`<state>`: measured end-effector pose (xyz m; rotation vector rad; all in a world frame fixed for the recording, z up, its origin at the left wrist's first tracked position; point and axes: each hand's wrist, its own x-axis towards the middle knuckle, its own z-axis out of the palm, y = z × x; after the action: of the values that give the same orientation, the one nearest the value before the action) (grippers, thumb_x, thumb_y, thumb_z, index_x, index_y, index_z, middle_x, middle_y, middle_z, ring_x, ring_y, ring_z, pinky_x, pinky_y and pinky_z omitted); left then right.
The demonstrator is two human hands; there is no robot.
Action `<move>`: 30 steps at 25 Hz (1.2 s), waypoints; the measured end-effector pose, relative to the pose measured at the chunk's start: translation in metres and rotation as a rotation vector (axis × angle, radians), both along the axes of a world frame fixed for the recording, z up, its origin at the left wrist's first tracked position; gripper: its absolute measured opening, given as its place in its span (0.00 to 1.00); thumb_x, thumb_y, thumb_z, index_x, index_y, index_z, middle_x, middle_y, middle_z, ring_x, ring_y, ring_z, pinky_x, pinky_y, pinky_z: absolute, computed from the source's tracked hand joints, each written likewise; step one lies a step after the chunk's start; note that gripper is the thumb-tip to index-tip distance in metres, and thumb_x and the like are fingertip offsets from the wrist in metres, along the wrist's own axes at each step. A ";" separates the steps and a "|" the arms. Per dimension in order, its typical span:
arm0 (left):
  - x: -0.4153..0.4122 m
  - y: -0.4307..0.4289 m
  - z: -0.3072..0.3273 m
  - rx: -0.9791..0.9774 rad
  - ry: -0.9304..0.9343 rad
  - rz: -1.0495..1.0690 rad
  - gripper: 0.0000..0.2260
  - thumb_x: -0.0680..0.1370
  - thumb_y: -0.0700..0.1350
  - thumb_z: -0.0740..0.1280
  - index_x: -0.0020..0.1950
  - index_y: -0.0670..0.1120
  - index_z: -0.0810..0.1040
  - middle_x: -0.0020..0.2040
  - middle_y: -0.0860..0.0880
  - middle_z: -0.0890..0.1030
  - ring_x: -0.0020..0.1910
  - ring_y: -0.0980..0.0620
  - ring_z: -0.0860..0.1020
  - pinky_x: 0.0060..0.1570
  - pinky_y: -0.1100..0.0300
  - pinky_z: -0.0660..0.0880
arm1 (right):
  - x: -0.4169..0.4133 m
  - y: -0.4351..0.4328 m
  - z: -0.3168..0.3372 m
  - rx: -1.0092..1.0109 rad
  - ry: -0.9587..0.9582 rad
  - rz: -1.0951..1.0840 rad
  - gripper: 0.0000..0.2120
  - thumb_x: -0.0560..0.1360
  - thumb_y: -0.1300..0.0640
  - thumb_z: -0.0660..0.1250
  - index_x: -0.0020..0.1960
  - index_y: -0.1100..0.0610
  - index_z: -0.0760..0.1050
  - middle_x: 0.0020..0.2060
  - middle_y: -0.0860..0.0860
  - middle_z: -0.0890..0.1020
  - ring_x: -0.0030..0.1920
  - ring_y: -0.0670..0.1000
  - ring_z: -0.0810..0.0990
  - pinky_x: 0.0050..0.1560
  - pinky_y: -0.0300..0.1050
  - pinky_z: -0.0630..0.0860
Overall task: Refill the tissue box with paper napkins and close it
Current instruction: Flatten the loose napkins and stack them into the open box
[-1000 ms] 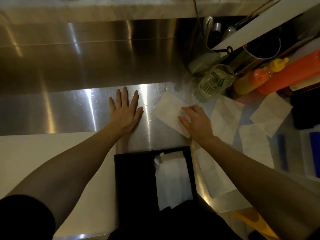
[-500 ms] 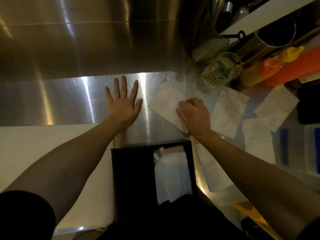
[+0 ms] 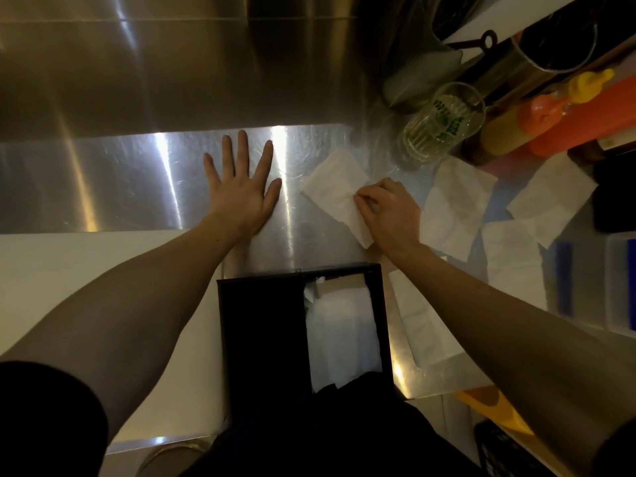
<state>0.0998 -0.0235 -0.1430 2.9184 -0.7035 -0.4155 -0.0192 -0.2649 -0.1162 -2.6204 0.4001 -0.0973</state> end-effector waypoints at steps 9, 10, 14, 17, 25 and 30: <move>0.000 0.002 0.004 -0.006 0.043 -0.016 0.29 0.81 0.63 0.41 0.80 0.54 0.40 0.80 0.41 0.40 0.78 0.38 0.38 0.72 0.32 0.41 | -0.032 0.008 0.052 0.139 -0.169 -0.225 0.08 0.77 0.53 0.67 0.50 0.55 0.83 0.44 0.52 0.81 0.44 0.51 0.78 0.44 0.50 0.77; 0.000 0.001 0.004 -0.007 0.053 -0.020 0.29 0.81 0.63 0.41 0.80 0.54 0.40 0.80 0.41 0.40 0.78 0.38 0.38 0.72 0.32 0.40 | -0.040 0.012 0.061 0.148 -0.201 -0.240 0.07 0.76 0.53 0.68 0.49 0.56 0.83 0.43 0.52 0.81 0.43 0.50 0.78 0.43 0.49 0.77; 0.004 0.002 0.005 0.007 0.108 -0.030 0.30 0.81 0.64 0.41 0.79 0.55 0.40 0.80 0.40 0.39 0.77 0.37 0.37 0.72 0.33 0.38 | -0.078 0.036 0.096 0.218 -0.292 -0.250 0.05 0.75 0.57 0.70 0.48 0.57 0.83 0.41 0.52 0.81 0.40 0.47 0.78 0.41 0.44 0.76; 0.007 0.002 0.006 0.045 0.153 -0.033 0.30 0.80 0.66 0.40 0.79 0.55 0.38 0.79 0.42 0.36 0.77 0.38 0.35 0.72 0.34 0.37 | -0.112 0.062 0.118 0.273 -0.298 -0.265 0.03 0.75 0.58 0.72 0.48 0.57 0.83 0.40 0.51 0.81 0.39 0.46 0.78 0.40 0.42 0.75; 0.012 0.002 0.010 0.081 0.213 -0.052 0.32 0.79 0.68 0.39 0.78 0.56 0.36 0.79 0.43 0.34 0.77 0.39 0.34 0.72 0.35 0.36 | -0.191 0.110 0.124 0.355 -0.179 -0.368 0.02 0.75 0.55 0.71 0.47 0.51 0.82 0.39 0.44 0.80 0.39 0.43 0.77 0.39 0.37 0.74; 0.010 0.002 0.012 0.090 0.214 -0.052 0.32 0.79 0.67 0.40 0.79 0.55 0.36 0.79 0.43 0.34 0.77 0.39 0.34 0.72 0.36 0.36 | -0.200 0.124 0.084 0.235 0.024 -0.332 0.04 0.76 0.53 0.70 0.48 0.52 0.82 0.41 0.45 0.80 0.37 0.43 0.76 0.36 0.43 0.76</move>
<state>0.1095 -0.0218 -0.1306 2.8816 -0.7479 -0.7705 -0.2193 -0.1408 -0.0321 -2.3062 0.8022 -0.1206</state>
